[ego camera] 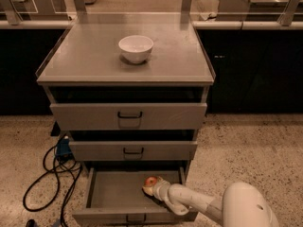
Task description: Place apple into bottom drawer
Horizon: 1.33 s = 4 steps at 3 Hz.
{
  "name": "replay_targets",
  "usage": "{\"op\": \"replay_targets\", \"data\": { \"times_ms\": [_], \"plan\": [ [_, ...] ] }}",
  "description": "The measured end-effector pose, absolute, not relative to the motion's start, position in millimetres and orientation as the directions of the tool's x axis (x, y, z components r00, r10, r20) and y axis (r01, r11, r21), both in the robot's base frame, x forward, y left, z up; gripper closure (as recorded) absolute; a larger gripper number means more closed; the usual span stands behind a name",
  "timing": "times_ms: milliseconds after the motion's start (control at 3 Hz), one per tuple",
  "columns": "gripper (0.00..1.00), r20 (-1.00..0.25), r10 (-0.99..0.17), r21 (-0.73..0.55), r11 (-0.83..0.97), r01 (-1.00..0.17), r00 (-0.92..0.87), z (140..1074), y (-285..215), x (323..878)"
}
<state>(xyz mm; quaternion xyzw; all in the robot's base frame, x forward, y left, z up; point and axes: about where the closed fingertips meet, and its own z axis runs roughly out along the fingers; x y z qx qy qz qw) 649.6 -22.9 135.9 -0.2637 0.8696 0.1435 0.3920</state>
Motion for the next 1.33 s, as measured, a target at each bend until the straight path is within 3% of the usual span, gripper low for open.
{"op": "replay_targets", "data": {
  "times_ms": [667,1000,1333],
  "plan": [
    [0.16,-0.757,-0.346,0.043,0.820,-0.571,-0.554,135.9,-22.8,649.6],
    [0.00,-0.757,-0.346,0.043,0.820,-0.571,-0.554,135.8,-22.8,649.5],
    [0.00,-0.757,-0.346,0.043,0.820,-0.571,-0.554,135.8,-22.8,649.5]
  ]
}}
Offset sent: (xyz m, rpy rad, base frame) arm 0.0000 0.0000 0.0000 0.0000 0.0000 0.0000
